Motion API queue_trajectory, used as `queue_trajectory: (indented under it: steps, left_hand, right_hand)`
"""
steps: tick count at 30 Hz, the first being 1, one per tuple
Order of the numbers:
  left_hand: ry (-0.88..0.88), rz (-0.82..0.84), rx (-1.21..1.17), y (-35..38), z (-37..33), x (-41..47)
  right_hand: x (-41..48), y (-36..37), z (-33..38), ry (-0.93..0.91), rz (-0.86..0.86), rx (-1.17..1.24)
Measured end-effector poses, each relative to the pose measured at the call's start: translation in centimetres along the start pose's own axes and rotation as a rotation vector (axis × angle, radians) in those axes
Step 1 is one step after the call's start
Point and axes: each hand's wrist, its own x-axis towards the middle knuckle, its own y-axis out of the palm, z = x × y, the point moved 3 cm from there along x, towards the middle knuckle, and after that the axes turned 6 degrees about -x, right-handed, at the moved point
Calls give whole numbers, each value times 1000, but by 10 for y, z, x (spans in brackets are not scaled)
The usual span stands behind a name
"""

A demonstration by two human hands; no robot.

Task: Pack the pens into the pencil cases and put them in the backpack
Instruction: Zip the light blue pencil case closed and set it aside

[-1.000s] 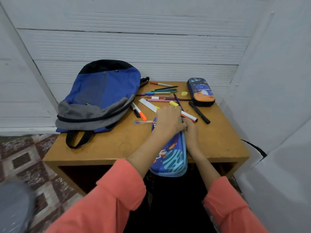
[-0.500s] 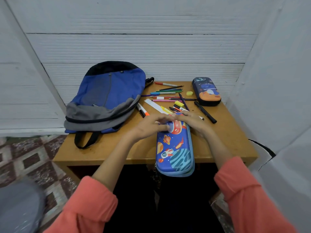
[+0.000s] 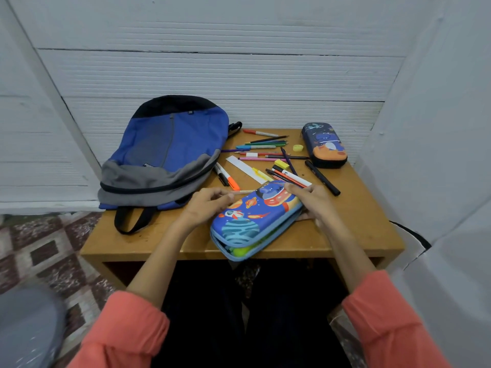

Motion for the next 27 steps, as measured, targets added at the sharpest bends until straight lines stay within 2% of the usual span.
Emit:
queue_trajectory:
  steps: [9,13,20,22,24,27]
  left_hand:
    - [-269,48,-79,-16,5,-11]
    - [-254,1,-97,-18,6,-7]
    - [-158,-130,-98,-20,14,6]
    - [-133,-168,-103,-17,15,9]
    - [-136,-175,-117,-17,17,12]
    - [-147,-154,-110,-17,18,14]
  right_hand:
    - [-6,-6,-3,53,7,-19]
    - [-6,-13,-5,109,68,-58]
    - [-12,-32,2,181,255,-283]
    - [-9,-35,10,90,206,-396]
    - [-3,-35,25,-140,155,-574]
    - [-12,-13,55,-500,252,-761]
